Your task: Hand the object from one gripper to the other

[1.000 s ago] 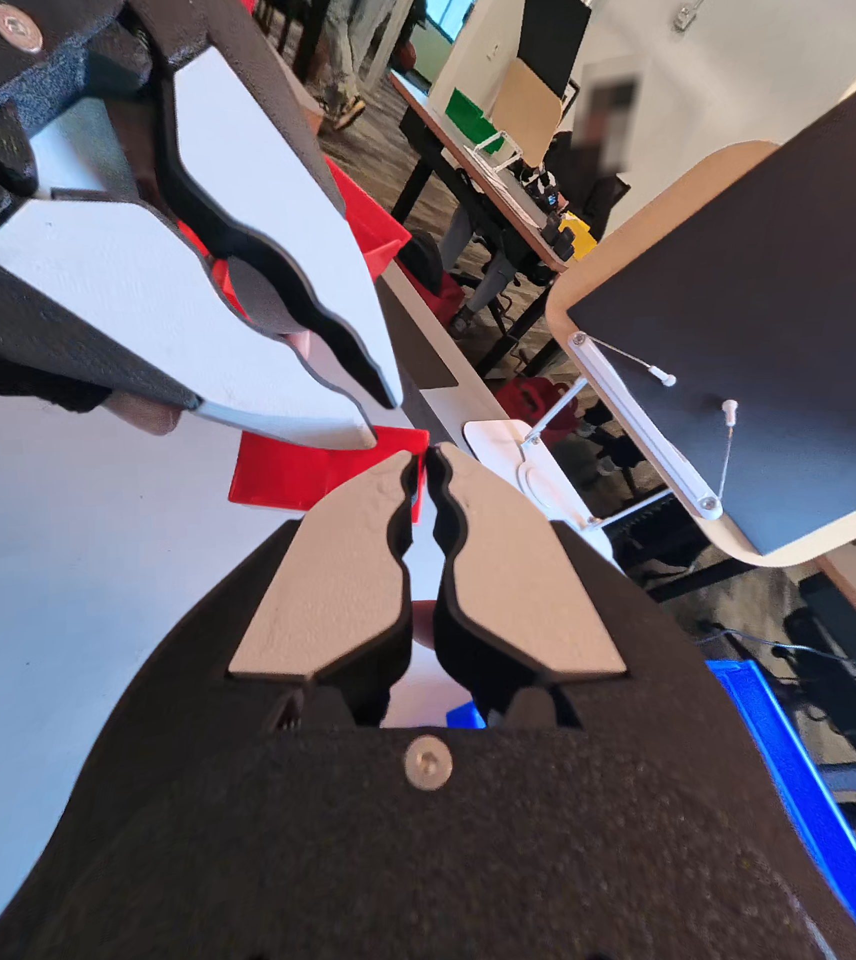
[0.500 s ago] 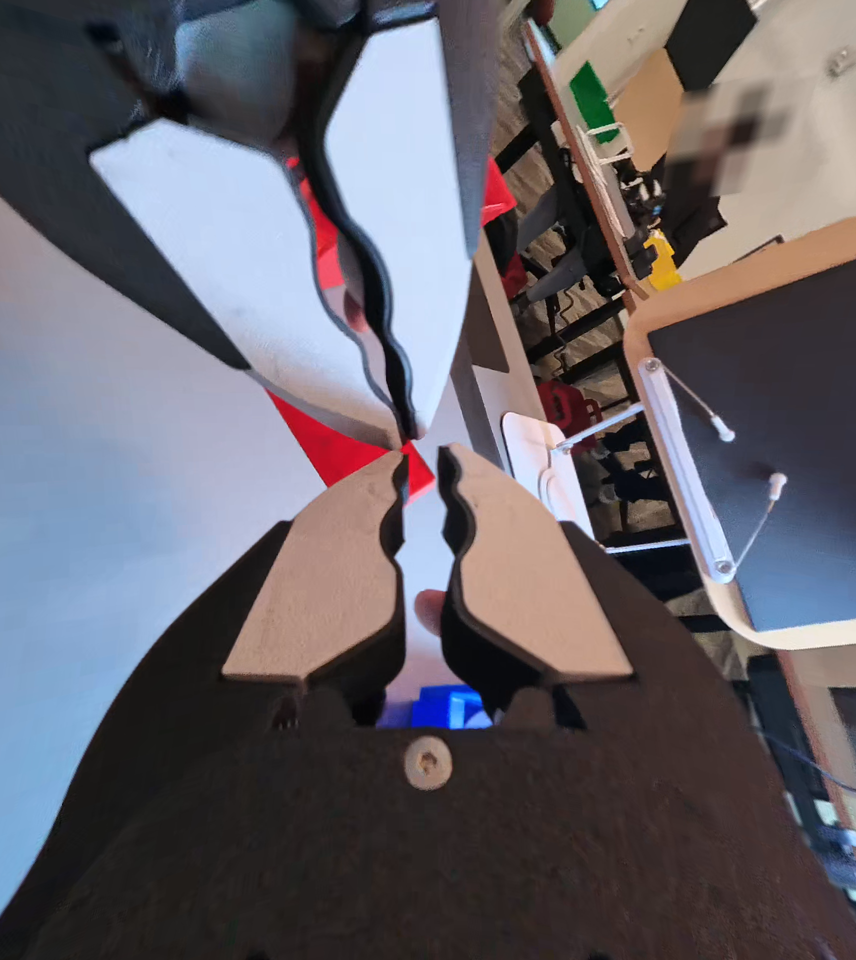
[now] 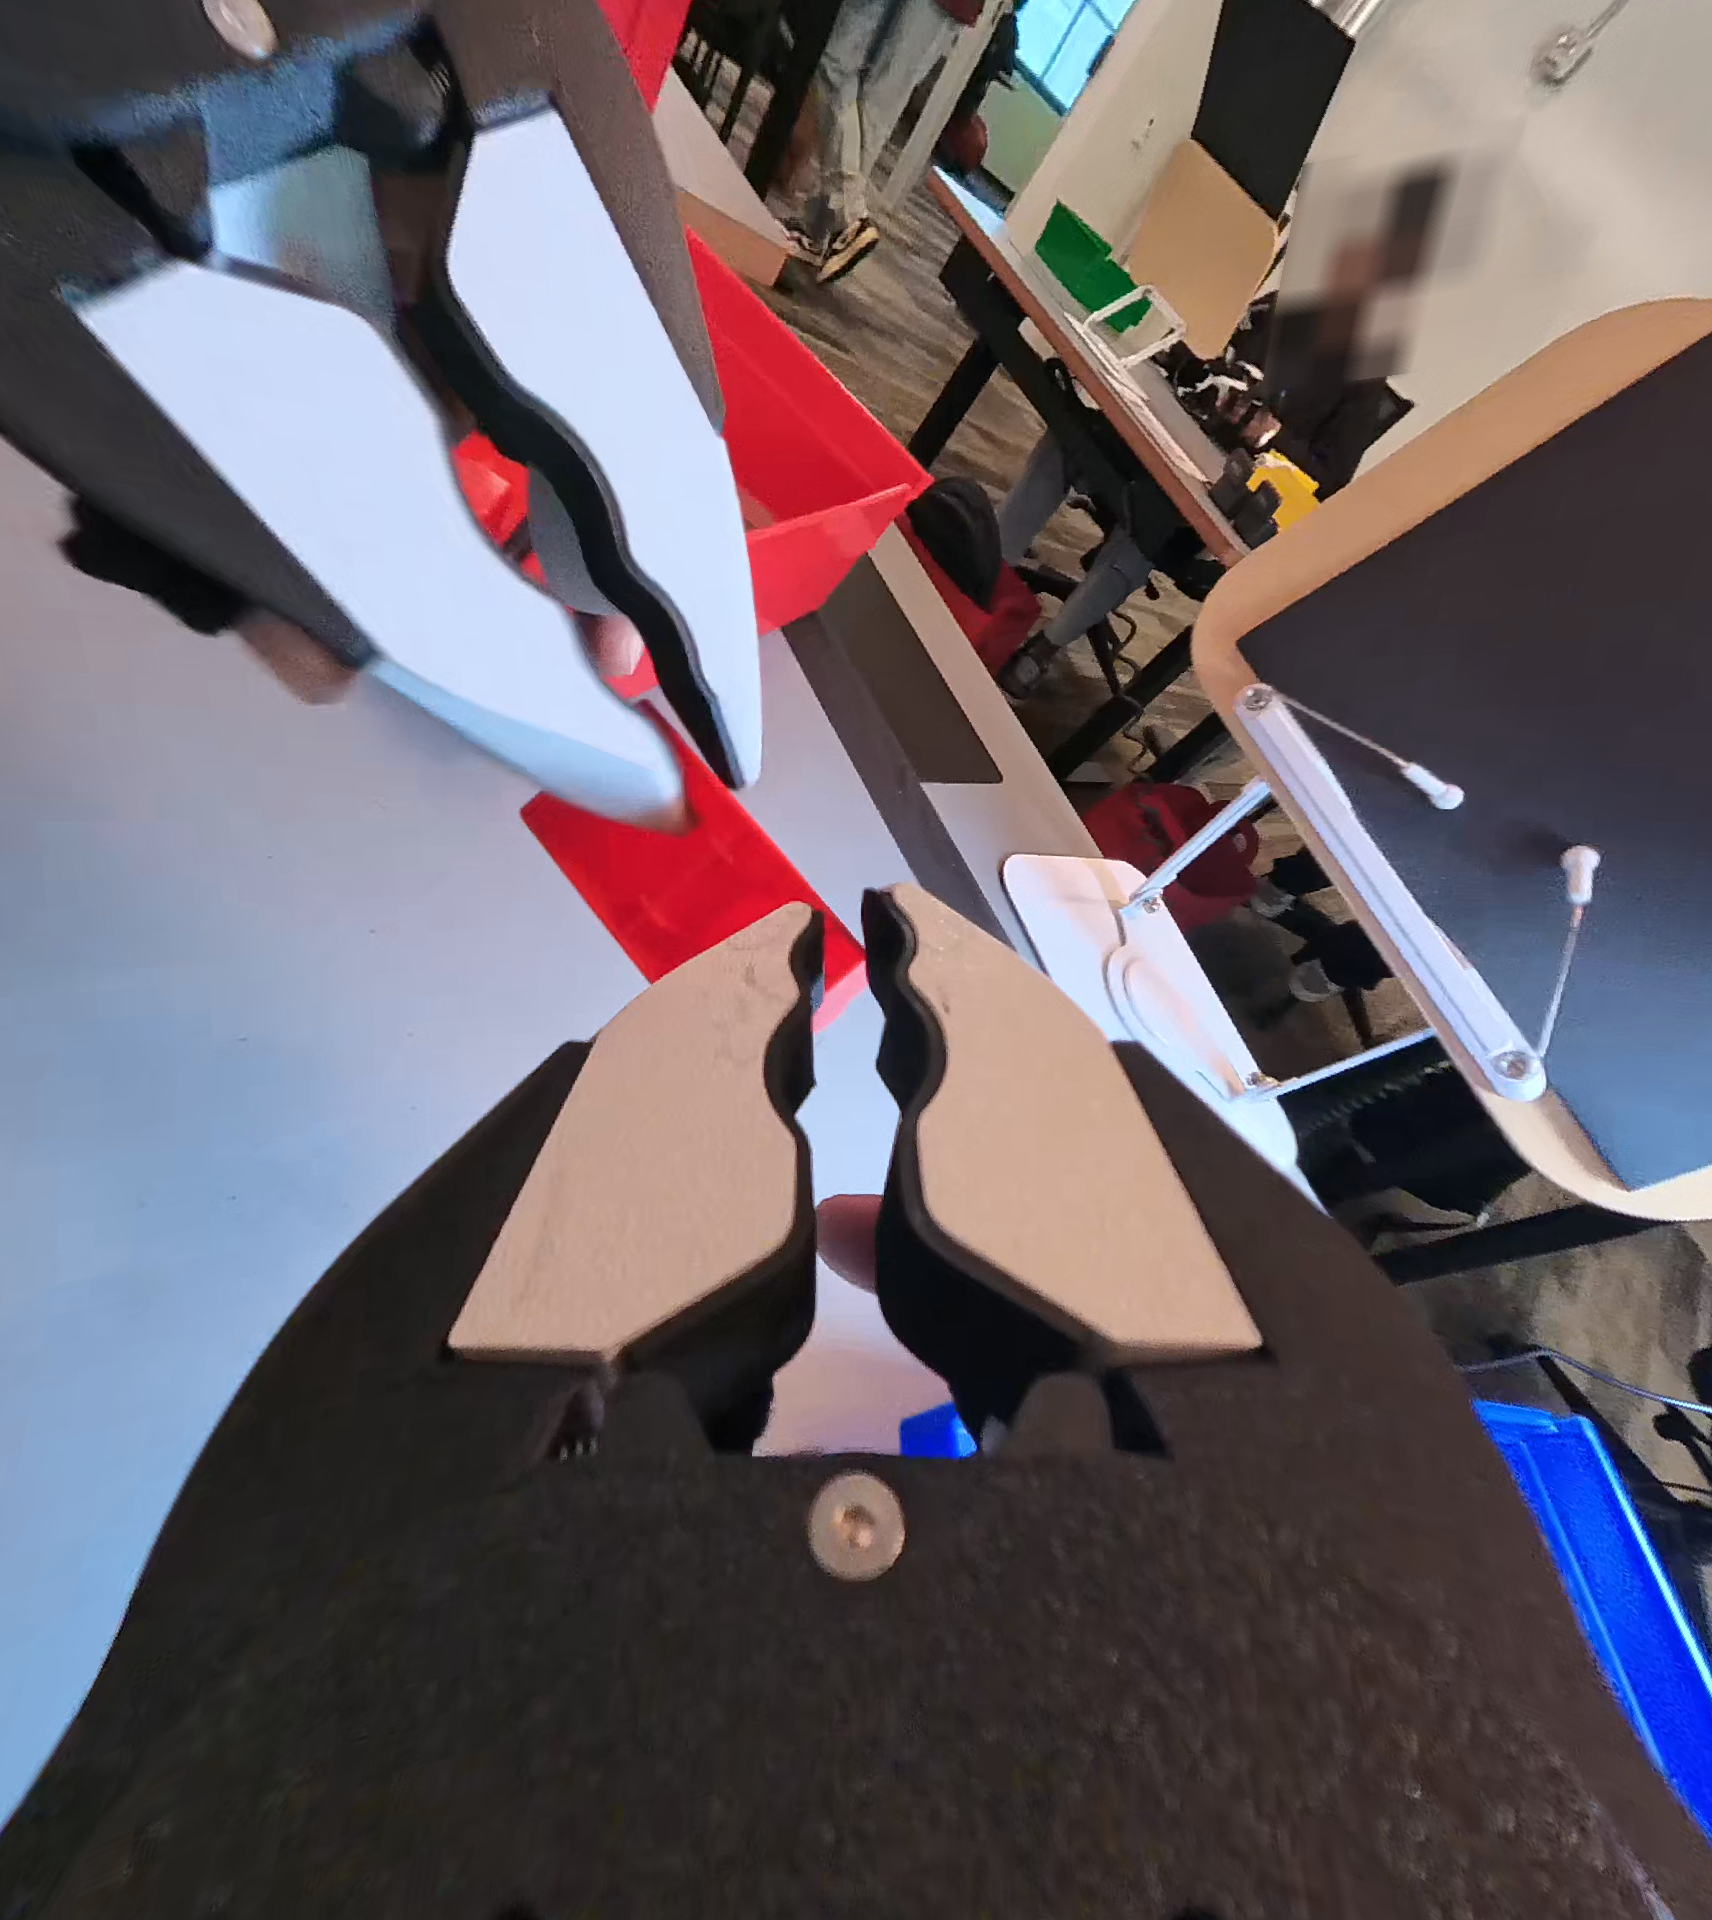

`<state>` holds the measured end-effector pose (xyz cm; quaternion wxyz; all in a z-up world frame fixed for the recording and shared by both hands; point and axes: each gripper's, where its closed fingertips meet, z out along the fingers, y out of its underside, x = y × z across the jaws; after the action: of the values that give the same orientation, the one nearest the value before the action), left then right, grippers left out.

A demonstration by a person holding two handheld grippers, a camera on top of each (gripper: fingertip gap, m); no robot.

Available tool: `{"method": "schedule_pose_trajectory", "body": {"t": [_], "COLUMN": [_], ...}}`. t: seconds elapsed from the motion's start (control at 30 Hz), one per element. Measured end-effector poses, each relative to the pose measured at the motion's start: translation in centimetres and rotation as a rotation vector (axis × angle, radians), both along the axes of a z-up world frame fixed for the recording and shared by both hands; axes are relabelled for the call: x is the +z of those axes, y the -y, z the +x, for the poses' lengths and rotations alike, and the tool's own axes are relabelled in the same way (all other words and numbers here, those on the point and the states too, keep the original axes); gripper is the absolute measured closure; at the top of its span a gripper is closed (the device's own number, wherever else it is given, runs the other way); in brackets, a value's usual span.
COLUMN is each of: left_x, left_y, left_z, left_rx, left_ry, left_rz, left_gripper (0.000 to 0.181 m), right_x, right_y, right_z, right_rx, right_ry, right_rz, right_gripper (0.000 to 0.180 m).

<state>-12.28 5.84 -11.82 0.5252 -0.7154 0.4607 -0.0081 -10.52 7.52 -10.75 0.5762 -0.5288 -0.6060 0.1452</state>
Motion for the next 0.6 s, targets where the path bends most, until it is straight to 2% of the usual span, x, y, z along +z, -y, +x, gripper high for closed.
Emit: {"method": "schedule_pose_trajectory", "body": {"t": [0.17, 0.37, 0.47, 0.6], "left_x": [-0.3, -1.9, -2.1, -0.8], "left_y": [0.1, 0.6, 0.9, 0.2], "left_z": [0.0, 0.5, 0.8, 0.5], "left_rx": [-0.012, -0.062, -0.087, -0.045], "left_ry": [-0.098, -0.239, -0.235, -0.138], "left_rz": [0.041, 0.047, 0.034, 0.064], "left_gripper": [0.178, 0.178, 0.178, 0.172], "right_x": [-1.2, -2.7, -3.2, -2.2], "right_y": [0.4, 1.9, 2.2, 1.6], "right_z": [0.1, 0.0, 0.1, 0.0], "right_rx": [0.03, 0.098, 0.124, 0.1], "right_ry": [0.078, 0.208, 0.242, 0.167], "right_rz": [-0.044, 0.013, 0.032, -0.002], "right_gripper": [0.171, 0.173, 0.176, 0.178]}}
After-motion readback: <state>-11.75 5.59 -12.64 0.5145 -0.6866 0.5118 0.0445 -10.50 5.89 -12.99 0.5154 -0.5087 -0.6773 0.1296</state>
